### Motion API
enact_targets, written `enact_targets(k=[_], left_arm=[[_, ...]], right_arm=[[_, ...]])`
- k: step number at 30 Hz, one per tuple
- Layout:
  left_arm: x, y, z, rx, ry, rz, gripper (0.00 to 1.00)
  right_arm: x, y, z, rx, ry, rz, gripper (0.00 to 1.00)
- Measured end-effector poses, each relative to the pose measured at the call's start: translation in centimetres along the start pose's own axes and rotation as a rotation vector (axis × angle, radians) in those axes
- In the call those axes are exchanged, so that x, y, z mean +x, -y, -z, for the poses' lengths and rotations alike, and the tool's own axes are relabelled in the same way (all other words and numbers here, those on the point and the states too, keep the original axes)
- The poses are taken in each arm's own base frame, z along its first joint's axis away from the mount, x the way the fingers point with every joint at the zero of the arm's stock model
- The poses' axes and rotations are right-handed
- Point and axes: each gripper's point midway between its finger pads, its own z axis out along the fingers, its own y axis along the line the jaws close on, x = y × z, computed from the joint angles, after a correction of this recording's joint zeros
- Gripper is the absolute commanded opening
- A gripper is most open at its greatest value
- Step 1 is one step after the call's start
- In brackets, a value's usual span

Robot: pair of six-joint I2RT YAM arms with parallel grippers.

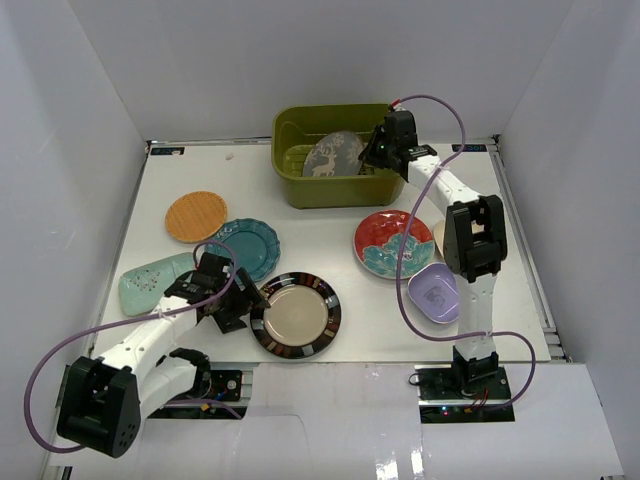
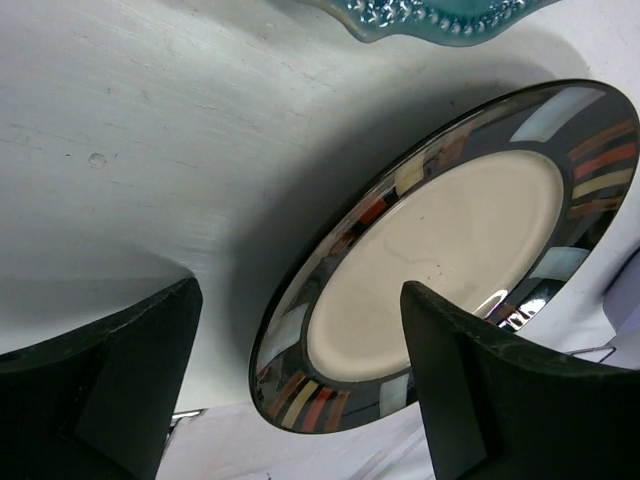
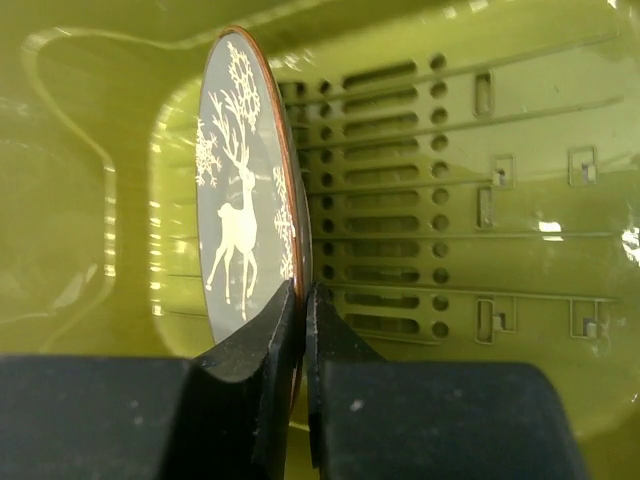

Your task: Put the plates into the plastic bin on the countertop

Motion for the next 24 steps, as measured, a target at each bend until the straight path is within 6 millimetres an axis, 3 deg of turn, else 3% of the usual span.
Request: enact_targets(k=[1,4,7,13,18,21,22,24], left_arm=[[0.0,0.0,-0.2,-0.001,-0.001,0.000,0.88],[-0.2,0.3,-0.5,0.021,0.007,-0.002,0.80],[-0.3,0.6,-0.8,0.046,0.015,-0.002,0.71],[0.0,0.6,-1.0,0.094,0.035,0.003,0.56],[0.2,0.6,-1.2,0.129,0.045,0.009,0.51],[0.5,0.4,-1.4,0.136,0.039,0.021,0.31],[0.6,0.5,-1.5,0.147,0.038,0.023,0.20],[1.0,1.3,-1.2,0.202,0.027,0.013,0.12]], right_arm=[[0.4,0.3,-0.3,0.008,-0.010,0.001,0.16],[1.0,0.7,-0.6,0.017,-0.025,-0.007,0.51],[0.5,0.3,-0.7,-0.005,-0.009,-0.010,0.70],[-0.2,-0.9,0.7,-0.066,0.005,-0.013,0.95],[-1.1,-3.7,5.5,-0.175,0.020,-0.011,0.97],[-0.5,-5.6,10.2,-0.280,0.040,-0.019,0.97],[0.3,-6.0,12.0,-0.317,0.035,-0.026,0.97],[1.9,-6.5,14.9,-0.387,0.043,-0.036,0.97]])
